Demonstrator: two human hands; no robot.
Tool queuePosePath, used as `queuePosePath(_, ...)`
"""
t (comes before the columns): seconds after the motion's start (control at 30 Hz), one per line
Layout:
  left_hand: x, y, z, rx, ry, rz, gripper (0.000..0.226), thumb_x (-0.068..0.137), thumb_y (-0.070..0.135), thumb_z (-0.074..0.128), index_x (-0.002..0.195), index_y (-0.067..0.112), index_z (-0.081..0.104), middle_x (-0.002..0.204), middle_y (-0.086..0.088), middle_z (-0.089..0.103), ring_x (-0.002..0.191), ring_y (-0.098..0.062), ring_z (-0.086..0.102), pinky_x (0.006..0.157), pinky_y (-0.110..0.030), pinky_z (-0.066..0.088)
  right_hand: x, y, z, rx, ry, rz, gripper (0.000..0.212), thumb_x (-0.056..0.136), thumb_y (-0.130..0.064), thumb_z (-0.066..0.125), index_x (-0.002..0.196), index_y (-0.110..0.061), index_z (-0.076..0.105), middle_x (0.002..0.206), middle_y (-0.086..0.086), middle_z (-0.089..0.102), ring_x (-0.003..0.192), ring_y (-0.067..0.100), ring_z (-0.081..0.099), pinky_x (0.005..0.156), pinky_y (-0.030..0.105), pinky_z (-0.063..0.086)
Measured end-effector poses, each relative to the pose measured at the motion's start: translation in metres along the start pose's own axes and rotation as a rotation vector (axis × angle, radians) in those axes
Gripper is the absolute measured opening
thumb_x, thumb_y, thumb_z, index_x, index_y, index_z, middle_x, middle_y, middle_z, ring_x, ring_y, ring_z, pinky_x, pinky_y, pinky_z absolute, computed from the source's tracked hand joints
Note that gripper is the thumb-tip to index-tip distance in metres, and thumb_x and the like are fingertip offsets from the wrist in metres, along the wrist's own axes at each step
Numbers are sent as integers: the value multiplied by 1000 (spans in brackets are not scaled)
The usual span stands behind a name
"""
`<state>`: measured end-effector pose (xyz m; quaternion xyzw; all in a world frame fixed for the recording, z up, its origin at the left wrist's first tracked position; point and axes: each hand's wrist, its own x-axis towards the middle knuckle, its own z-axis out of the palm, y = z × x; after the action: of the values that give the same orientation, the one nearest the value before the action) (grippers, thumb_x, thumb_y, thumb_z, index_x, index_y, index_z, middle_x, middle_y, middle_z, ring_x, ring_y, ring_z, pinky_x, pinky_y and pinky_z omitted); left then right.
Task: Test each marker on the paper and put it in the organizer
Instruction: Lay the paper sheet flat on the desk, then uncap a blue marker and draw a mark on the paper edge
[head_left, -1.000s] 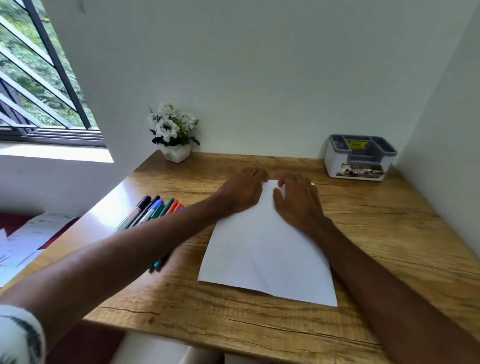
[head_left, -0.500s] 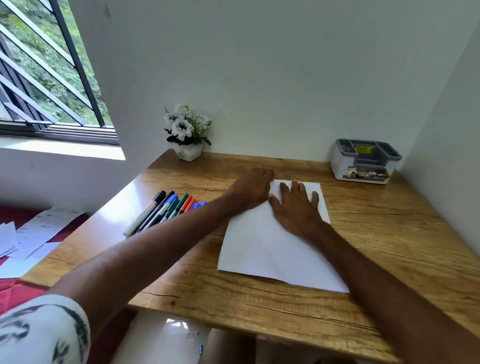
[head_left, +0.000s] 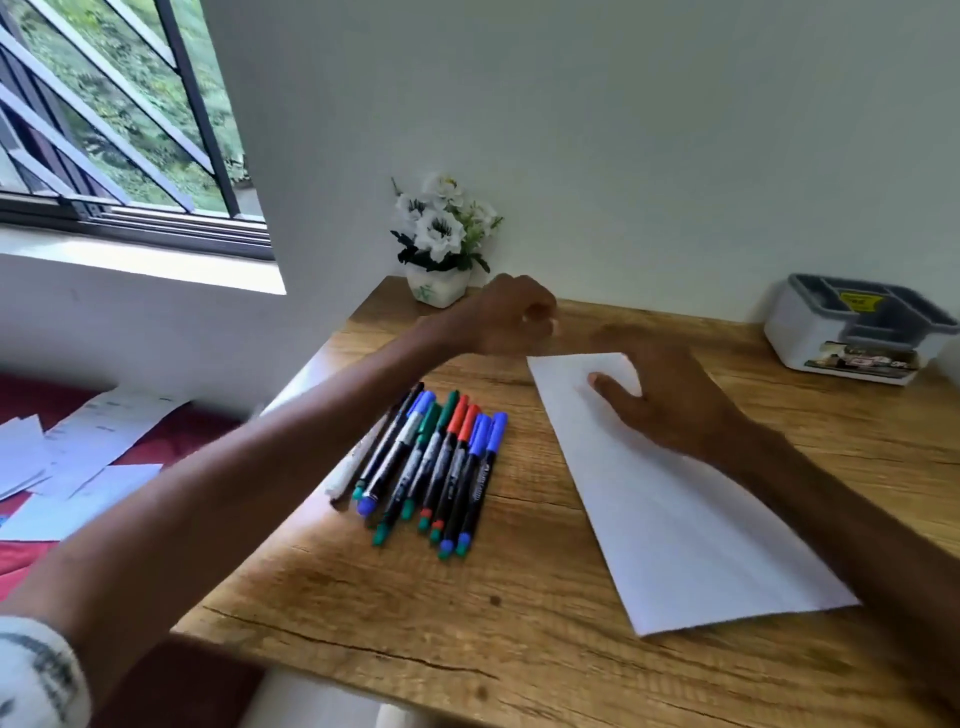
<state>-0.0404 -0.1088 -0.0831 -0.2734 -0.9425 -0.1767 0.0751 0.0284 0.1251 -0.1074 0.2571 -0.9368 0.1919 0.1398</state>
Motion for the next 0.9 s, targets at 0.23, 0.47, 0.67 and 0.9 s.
queuePosePath(0.23, -22, -40, 14, -265, 56, -42, 17, 98, 22, 66, 102, 13, 80, 104, 3, 79, 98, -7, 73, 96, -37, 58, -13, -92, 17, 148, -287, -483, 28, 94, -12, 66, 119, -21, 74, 125, -2, 69, 114, 12, 63, 92, 30, 55)
queuePosePath(0.47, -35, -49, 8, -441, 44, -156, 20, 101, 25, 62, 112, 16, 76, 116, 2, 76, 110, -9, 69, 105, -33, 52, -31, -91, 20, -15, -116, -659, 35, 83, -3, 79, 114, -18, 75, 119, 7, 73, 106, 22, 72, 78, 32, 62)
queuePosePath(0.67, -41, -41, 7, -431, 16, -145, 21, 102, 24, 61, 113, 15, 77, 114, 6, 76, 107, -2, 67, 95, -19, 49, -32, -84, 20, -103, -136, -740, 57, 67, 6, 87, 118, -16, 74, 121, 7, 73, 110, 25, 70, 79, 39, 64)
queuePosePath(0.9, -50, -33, 4, -369, 6, -104, 20, 102, 20, 60, 115, 18, 75, 117, 8, 74, 108, -1, 66, 98, -24, 52, -37, -62, 12, -177, -126, -763, 34, 87, -13, 77, 117, -24, 65, 122, 1, 66, 110, 16, 65, 83, 29, 60)
